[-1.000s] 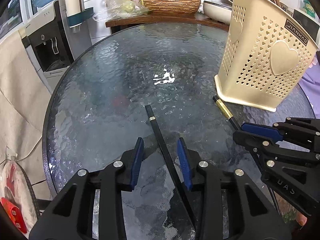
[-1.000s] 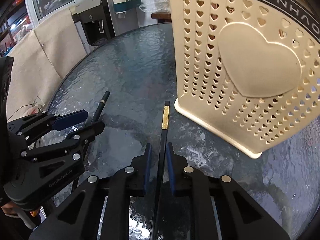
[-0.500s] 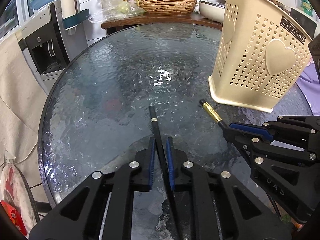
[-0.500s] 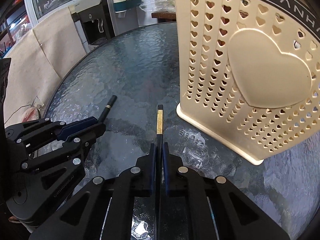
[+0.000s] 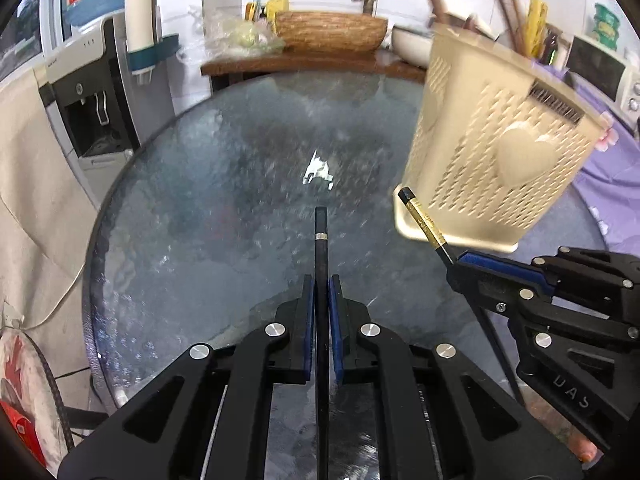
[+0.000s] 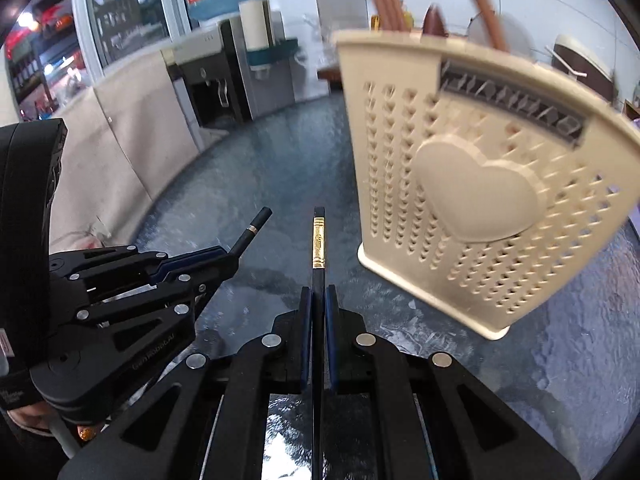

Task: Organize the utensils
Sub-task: 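Grasp a black gold-tipped chopstick with the right tool while the left tool grasps the other, then lift and carry the black chopstick with the right tool while the left tool carries its chopstick to the holder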

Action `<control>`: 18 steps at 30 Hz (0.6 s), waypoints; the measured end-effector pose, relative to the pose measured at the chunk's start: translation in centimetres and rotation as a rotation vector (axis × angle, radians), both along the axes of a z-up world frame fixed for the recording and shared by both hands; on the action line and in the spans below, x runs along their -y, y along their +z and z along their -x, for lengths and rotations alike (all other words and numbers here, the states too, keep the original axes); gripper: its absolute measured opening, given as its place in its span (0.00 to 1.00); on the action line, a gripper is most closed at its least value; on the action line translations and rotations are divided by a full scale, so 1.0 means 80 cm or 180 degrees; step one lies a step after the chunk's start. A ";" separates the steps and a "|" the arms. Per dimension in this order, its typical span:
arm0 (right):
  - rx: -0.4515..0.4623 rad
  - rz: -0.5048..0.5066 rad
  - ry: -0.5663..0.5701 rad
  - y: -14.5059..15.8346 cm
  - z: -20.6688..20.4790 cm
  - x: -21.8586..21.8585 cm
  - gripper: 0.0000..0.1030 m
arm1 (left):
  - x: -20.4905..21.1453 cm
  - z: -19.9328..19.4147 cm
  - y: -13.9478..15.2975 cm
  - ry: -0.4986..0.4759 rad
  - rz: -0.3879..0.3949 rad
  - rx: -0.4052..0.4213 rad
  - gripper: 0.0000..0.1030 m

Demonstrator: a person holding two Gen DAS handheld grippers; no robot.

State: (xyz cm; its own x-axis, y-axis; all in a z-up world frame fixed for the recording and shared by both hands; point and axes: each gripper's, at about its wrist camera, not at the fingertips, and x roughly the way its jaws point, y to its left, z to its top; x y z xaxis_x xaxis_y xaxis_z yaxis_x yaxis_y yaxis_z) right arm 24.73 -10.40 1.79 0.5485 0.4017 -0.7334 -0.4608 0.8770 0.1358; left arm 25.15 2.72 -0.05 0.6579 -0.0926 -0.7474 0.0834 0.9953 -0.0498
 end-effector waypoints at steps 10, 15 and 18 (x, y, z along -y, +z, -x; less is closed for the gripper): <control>0.0377 -0.0316 0.0053 0.064 0.044 0.043 0.06 | 0.012 0.041 0.079 -0.0215 0.0108 0.0441 0.07; 0.0580 -0.0360 0.0125 0.093 0.064 0.052 0.06 | 0.021 0.056 0.102 -0.0323 0.0152 0.0542 0.07; 0.0664 -0.0378 0.0132 0.105 0.075 0.059 0.06 | 0.026 0.063 0.113 -0.0359 0.0148 0.0606 0.08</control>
State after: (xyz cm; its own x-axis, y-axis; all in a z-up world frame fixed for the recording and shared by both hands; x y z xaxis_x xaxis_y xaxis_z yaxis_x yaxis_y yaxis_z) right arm 18.73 -15.11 10.17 0.6644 0.5037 -0.5521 -0.5250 0.8404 0.1349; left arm 20.15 0.60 9.02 0.7702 -0.2050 -0.6039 0.2063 0.9761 -0.0682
